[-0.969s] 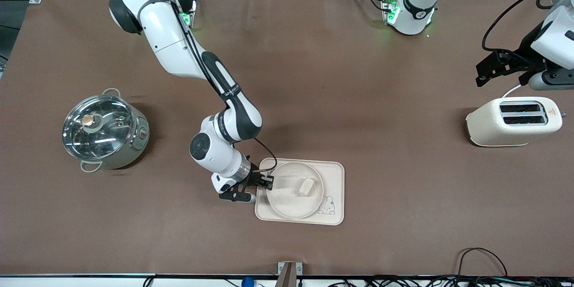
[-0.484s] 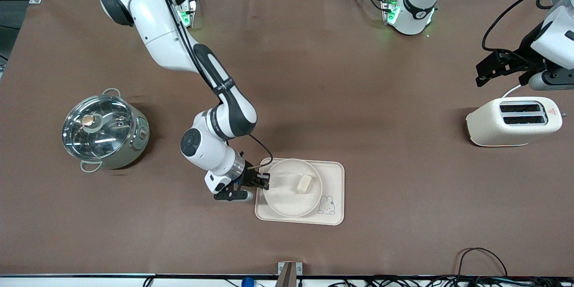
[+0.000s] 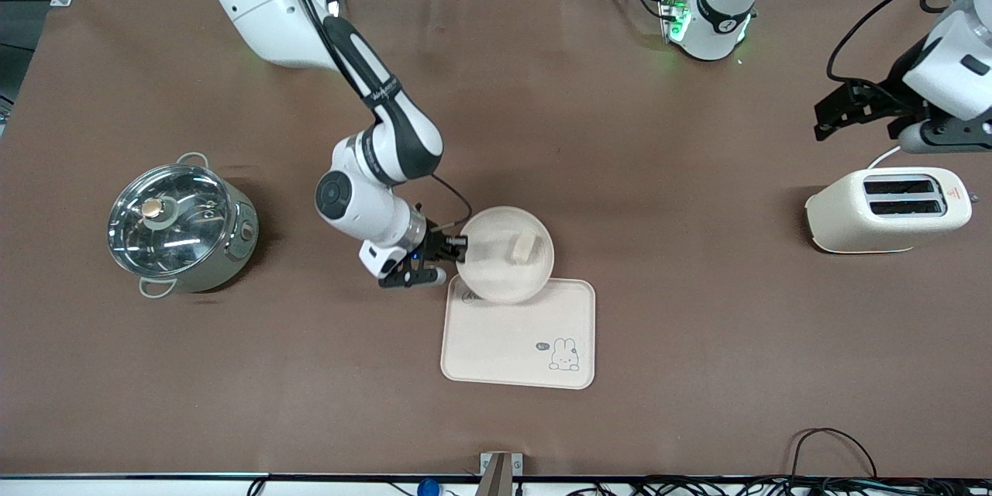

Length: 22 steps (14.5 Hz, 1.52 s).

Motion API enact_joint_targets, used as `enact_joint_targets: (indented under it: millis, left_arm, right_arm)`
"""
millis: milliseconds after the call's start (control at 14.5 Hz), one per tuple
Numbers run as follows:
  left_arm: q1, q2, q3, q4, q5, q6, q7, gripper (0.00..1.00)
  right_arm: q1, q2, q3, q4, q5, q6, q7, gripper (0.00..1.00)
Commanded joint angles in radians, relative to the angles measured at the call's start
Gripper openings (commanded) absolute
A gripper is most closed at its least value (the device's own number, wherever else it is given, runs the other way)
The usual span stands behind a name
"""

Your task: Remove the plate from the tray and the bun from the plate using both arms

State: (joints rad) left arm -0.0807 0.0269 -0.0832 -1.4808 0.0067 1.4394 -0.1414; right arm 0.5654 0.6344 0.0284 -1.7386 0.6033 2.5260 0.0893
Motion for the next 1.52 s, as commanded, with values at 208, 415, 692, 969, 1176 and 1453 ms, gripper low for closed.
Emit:
enact_joint_targets:
  millis: [208, 415, 692, 969, 1176, 1453]
  left_arm:
    - [-0.007, -0.081, -0.162, -0.140, -0.031, 0.010, -0.159, 1.00]
    - [-0.008, -0.076, -0.251, -0.203, -0.062, 0.117, -0.276, 1.00]
    - [-0.014, 0.042, -0.335, -0.297, -0.065, 0.433, -0.318, 1.00]
    - [-0.066, 0.212, -0.354, -0.296, -0.053, 0.577, -0.486, 1.00]
    - [-0.146, 0.336, -0.352, -0.292, 0.034, 0.714, -0.605, 1.00]
    - [-0.209, 0.491, -0.354, -0.291, 0.179, 0.871, -0.695, 1.00]
  right_arm:
    - [0.114, -0.052, 0.002, -0.165, 0.073, 0.184, -0.022, 0.00]
    - [0.132, -0.027, 0.002, -0.160, 0.102, 0.235, -0.023, 0.00]
    - [0.123, -0.024, 0.002, -0.160, 0.147, 0.226, -0.003, 0.74]
    - [0.075, -0.025, -0.002, -0.156, 0.150, 0.223, -0.011, 1.00]
    - [0.057, -0.031, -0.013, -0.145, 0.132, 0.226, -0.017, 1.00]
    - [0.045, -0.089, -0.086, -0.150, 0.128, 0.151, -0.013, 1.00]
